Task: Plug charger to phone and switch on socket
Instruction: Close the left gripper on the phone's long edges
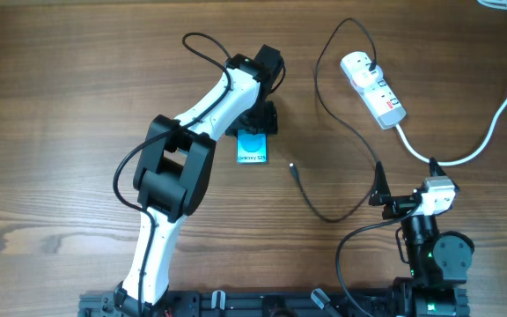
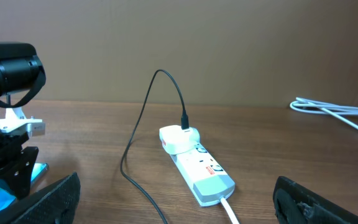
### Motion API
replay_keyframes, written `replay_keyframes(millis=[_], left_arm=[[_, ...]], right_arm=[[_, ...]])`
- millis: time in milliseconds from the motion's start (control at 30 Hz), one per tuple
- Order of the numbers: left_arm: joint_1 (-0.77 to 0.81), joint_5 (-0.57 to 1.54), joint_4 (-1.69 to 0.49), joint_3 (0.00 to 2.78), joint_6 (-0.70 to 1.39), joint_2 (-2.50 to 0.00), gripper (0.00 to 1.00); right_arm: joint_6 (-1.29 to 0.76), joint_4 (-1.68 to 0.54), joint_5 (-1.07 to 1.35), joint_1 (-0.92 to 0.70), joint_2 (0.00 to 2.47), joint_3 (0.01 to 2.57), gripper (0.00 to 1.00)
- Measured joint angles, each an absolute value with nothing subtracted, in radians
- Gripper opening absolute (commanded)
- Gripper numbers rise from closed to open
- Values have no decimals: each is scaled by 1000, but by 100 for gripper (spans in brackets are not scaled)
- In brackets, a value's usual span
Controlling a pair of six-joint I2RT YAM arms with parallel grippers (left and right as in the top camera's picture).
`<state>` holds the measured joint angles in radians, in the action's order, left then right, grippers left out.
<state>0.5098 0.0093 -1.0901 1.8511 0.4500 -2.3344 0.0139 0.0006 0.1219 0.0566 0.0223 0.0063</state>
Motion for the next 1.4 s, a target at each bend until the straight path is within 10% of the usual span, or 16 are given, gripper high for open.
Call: replay_keyframes(millis=[900, 1200, 1400], left_arm=[[510, 39, -1230, 1866, 450, -2311, 71], [510, 39, -1129, 1827, 451, -2304, 78], [514, 42, -1067, 1747, 454, -2271, 100]], right_arm=[[14, 1, 122, 57, 22, 6, 100], [14, 1, 122, 57, 22, 6, 100], [14, 1, 122, 57, 22, 6, 100]])
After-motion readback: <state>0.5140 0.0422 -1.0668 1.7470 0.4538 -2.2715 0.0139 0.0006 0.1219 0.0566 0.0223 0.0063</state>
